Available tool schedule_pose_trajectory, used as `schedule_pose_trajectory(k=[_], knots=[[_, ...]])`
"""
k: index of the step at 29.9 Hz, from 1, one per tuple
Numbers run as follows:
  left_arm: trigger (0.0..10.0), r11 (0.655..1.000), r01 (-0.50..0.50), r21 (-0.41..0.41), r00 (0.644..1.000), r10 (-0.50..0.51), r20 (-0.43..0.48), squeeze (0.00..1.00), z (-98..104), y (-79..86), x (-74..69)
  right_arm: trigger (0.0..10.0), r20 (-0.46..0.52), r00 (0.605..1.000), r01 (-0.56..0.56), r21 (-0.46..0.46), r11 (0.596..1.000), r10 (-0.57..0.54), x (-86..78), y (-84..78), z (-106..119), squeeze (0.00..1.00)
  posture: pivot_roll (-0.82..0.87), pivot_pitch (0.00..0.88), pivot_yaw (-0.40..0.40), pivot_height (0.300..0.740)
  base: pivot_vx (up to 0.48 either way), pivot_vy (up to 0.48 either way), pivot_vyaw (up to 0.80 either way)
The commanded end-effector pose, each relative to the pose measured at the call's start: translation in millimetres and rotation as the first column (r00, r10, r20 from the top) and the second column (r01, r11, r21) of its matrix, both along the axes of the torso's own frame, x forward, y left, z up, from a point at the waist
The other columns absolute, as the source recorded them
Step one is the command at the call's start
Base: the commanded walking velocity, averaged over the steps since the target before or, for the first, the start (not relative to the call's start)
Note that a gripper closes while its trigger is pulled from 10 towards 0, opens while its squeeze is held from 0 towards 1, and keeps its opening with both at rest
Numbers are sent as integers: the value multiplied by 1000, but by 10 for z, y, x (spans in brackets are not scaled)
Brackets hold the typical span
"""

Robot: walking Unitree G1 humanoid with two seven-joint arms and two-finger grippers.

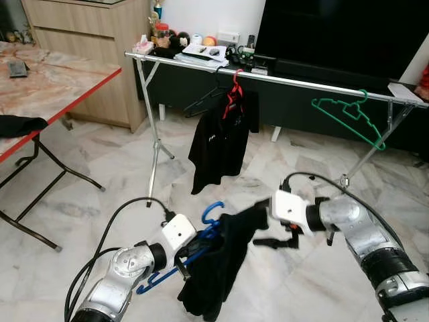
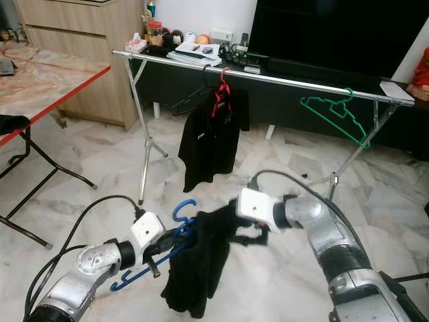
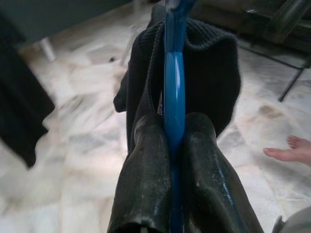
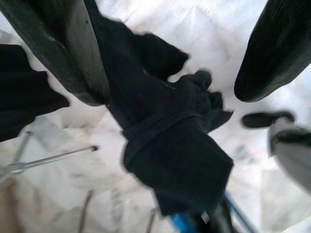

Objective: Hang hanger

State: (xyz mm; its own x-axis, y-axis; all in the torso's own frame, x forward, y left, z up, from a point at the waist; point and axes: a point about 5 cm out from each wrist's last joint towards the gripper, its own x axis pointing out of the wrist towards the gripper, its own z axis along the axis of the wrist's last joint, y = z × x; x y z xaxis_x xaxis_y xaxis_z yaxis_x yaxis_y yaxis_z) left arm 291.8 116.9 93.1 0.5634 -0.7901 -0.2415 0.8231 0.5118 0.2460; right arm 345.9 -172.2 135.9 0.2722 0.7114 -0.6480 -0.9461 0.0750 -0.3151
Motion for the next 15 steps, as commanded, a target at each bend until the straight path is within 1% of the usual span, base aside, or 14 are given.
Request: schedule_pose_trajectory(k=[1, 3, 4, 6, 9, 14, 15], knots=[[10000, 997, 81, -2, 994, -80, 71, 0, 134, -86, -14, 10000, -9, 1000, -17, -43, 999, 17, -16, -76, -7, 0, 75, 41, -124, 740, 0, 0, 0], [10000, 996, 90, 4, 993, -90, 73, 0, 140, -87, -19, 10000, -9, 1000, -20, -45, 999, 20, -15, -79, -11, 0, 75, 41, -124, 740, 0, 0, 0], [10000, 991, 132, 15, 988, -133, 73, 0, 154, -105, -47, 10000, -6, 1000, -19, -40, 999, 19, -10, -75, -18, 0, 78, 38, -126, 740, 0, 0, 0], [10000, 986, 163, 29, 984, -164, 72, 0, 160, -122, -71, 10000, -16, 999, -36, -35, 999, 36, -17, -65, -26, 0, 78, 38, -126, 740, 0, 0, 0], [10000, 981, 188, 42, 979, -191, 68, 0, 159, -142, -96, 10000, -32, 998, -60, -28, 998, 60, -30, -50, -31, 0, 78, 38, -126, 740, 0, 0, 0], [10000, 974, 221, 56, 973, -224, 63, 0, 158, -186, -119, 10000, -15, 998, -54, -5, 999, 54, -12, -10, -29, 0, 79, 31, -129, 740, 0, 0, 0], [10000, 969, 240, 64, 968, -244, 59, 0, 159, -207, -133, 10000, -14, 998, -68, 12, 998, 68, -16, 23, -39, 0, 79, 31, -129, 740, 0, 0, 0]])
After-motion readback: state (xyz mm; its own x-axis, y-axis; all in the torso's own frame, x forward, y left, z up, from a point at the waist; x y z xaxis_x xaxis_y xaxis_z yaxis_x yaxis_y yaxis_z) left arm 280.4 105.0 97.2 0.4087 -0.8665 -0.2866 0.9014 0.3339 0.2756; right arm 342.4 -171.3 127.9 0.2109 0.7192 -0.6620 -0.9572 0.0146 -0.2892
